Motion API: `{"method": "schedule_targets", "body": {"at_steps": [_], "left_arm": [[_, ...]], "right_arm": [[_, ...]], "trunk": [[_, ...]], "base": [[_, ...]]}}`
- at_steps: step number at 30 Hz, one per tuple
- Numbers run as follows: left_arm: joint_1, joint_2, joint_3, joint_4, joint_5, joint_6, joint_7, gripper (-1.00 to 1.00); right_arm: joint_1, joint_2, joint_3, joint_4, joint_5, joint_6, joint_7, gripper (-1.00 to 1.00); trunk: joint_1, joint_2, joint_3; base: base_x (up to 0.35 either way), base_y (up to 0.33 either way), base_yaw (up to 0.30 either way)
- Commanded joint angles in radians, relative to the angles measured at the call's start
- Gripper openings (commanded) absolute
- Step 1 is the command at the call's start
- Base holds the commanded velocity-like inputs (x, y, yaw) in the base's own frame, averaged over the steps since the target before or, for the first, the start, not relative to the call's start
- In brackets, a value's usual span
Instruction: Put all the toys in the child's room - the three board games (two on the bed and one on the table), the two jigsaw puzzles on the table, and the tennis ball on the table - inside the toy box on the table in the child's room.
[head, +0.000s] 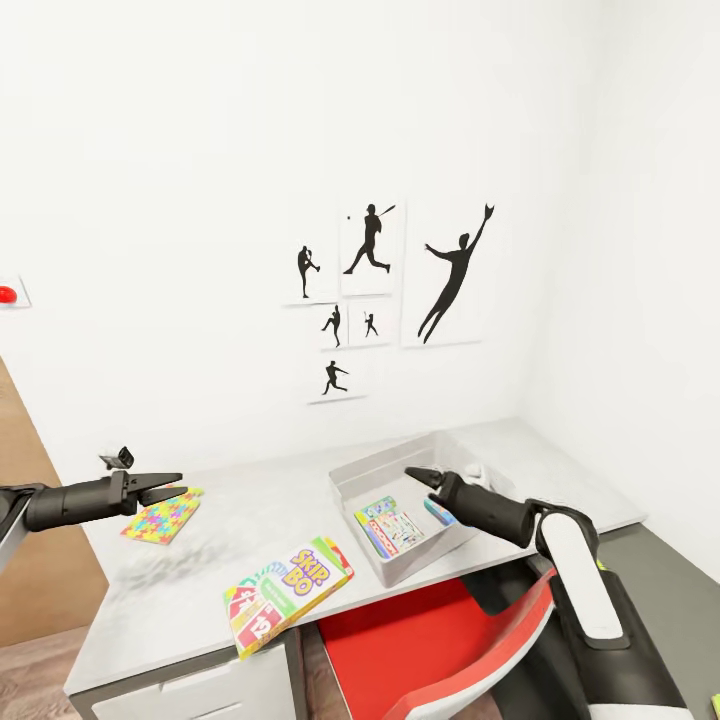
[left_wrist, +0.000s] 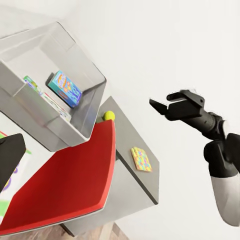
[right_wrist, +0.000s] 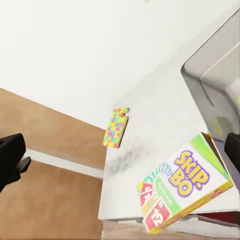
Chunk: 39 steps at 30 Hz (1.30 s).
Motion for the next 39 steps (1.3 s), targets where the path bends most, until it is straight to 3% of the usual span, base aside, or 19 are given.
{"method": "schedule_targets", "body": {"at_steps": [1,10,14,26,39], "left_arm": [[0.0,0.0,-0.001,0.0,0.0,0.011,-0.004,1.0],[0.0,0.0,-0.001,0.0,0.0,0.011,-0.004,1.0],[0.0,0.0,-0.001,0.0,0.001,0.011,-0.004,1.0],[0.0,-0.001,-0.003,0.0,0.001,0.011,-0.004,1.0],[0.0,-0.001,-0.003,0.0,0.001,0.011,-0.004,1.0]], "right_arm": [[0.023,-0.013,-0.005,-0.002,0.0,-0.008,0.047,1.0],[0.1,-0.073,-0.039,-0.004,0.005,-0.089,0.26,1.0],[0.105,-0.086,-0.042,-0.006,0.006,-0.097,0.306,1.0],[0.108,-0.091,-0.043,0.007,0.009,-0.176,0.322,1.0],[0.109,-0.091,-0.042,0.009,0.009,-0.186,0.32,1.0]], "trunk": [[0.0,-0.001,0.0],[0.0,-0.001,0.0],[0.0,-0.001,0.0],[0.0,-0.001,0.0],[0.0,-0.001,0.0]], "base": [[0.0,0.0,0.0],[0.0,0.0,0.0],[0.0,0.0,0.0],[0.0,0.0,0.0],[-0.071,0.0,0.0]]}}
